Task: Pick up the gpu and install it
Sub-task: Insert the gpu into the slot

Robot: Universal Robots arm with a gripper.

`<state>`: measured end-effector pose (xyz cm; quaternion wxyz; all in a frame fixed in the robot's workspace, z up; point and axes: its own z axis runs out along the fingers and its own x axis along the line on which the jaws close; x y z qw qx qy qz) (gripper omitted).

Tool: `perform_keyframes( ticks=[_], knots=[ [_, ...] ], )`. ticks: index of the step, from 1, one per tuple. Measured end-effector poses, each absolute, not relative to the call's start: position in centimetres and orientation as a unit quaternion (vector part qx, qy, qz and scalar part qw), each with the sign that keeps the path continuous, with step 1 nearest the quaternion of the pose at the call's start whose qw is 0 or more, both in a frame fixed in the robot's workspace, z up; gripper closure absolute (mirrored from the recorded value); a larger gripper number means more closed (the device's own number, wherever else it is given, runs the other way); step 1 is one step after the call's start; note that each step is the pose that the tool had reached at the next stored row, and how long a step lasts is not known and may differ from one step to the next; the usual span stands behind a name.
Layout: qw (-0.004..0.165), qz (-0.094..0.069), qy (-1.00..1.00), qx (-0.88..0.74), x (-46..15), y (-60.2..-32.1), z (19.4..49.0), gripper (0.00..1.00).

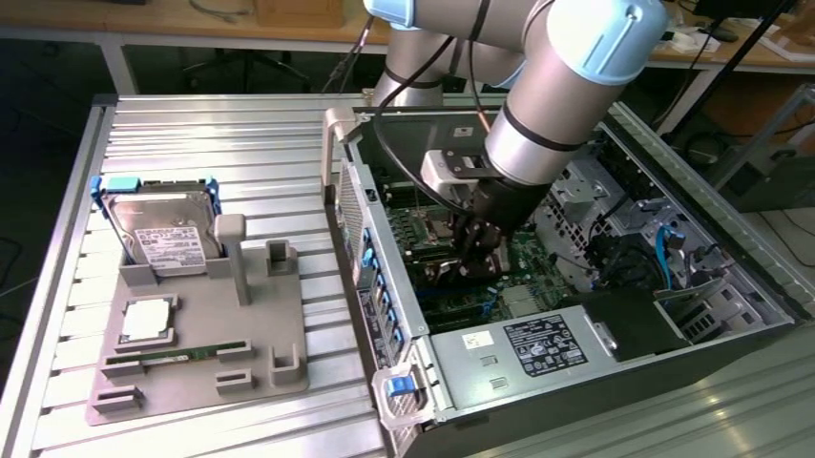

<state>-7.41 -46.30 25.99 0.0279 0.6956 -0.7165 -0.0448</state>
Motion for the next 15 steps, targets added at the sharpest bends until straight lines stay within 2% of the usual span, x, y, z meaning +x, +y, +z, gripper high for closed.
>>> perform_keyframes(
  ticks=[15],
  knots=[
    [0.028, -0.045, -0.716, 0.696, -7.42, -46.3, 26.21, 0.73]
  ],
)
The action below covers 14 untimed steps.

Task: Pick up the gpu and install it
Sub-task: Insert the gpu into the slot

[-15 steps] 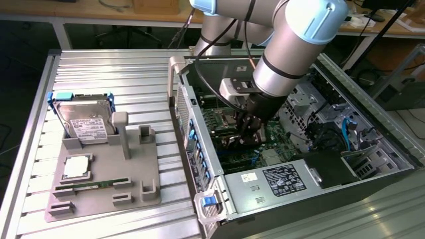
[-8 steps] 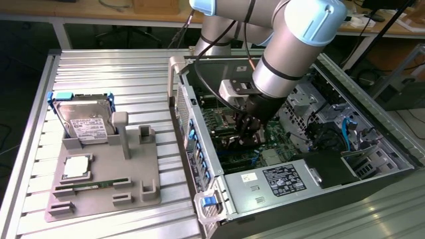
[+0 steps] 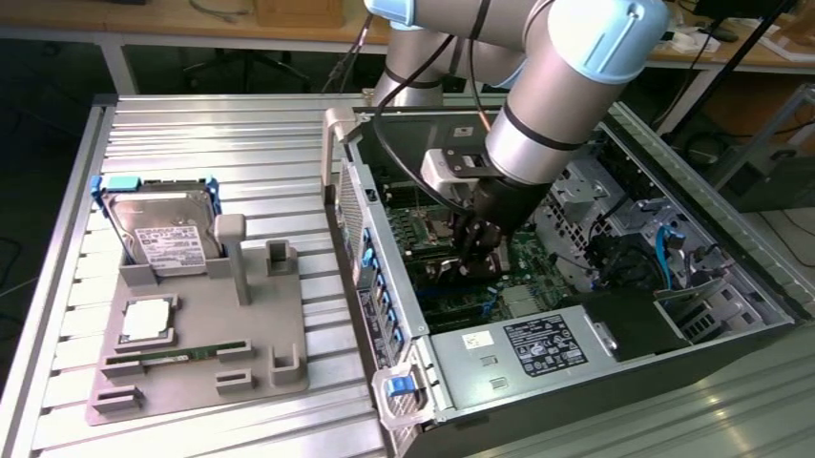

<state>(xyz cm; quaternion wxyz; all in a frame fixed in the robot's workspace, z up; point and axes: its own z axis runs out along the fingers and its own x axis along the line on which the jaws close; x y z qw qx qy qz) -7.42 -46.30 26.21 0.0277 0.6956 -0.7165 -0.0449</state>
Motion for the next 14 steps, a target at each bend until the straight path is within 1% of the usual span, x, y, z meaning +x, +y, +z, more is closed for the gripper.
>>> perform_keyframes(
  ticks=[14],
  knots=[
    [0.028, -0.045, -0.716, 0.696, -7.42, -46.3, 26.21, 0.73]
  ],
)
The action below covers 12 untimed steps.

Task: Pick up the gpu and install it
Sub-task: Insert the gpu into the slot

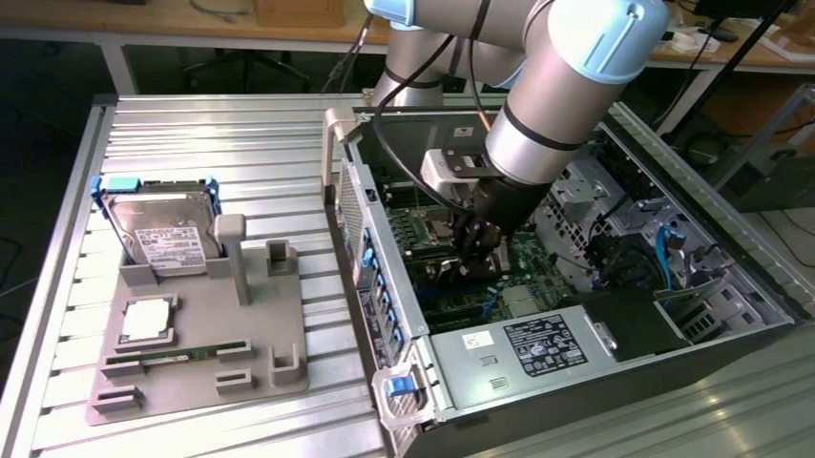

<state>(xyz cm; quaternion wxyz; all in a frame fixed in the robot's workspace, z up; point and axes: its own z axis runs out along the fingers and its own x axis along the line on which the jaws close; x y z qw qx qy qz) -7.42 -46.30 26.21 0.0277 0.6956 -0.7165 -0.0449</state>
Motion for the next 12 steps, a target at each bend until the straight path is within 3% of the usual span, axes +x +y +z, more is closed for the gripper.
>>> perform_keyframes(
  ticks=[12],
  knots=[
    [0.028, -0.045, -0.716, 0.697, -7.42, -46.1, 26.09, 0.73]
  ],
)
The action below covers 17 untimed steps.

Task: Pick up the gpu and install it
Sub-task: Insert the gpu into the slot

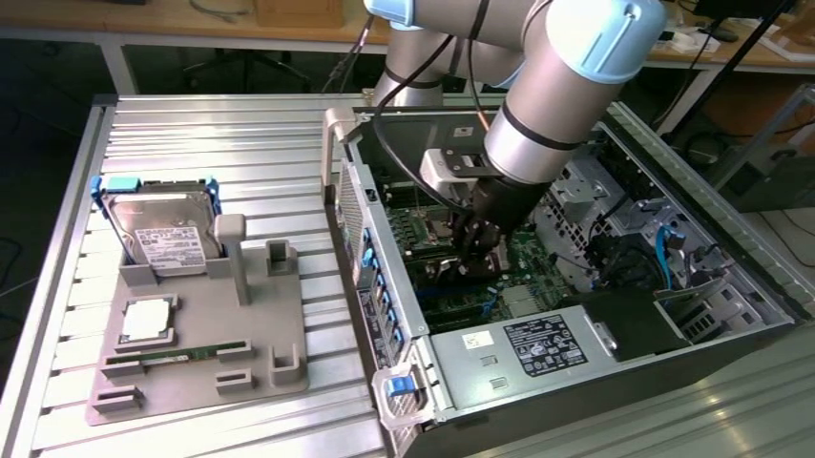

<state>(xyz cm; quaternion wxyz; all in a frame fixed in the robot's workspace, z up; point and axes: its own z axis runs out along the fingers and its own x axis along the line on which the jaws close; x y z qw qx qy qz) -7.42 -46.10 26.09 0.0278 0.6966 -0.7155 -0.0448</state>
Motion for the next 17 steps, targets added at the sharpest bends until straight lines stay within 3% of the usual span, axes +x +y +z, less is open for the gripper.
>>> perform_keyframes(
  ticks=[17],
  knots=[
    [0.028, -0.045, -0.715, 0.698, -7.4, -45.7, 24.2, 0.73]
  ],
)
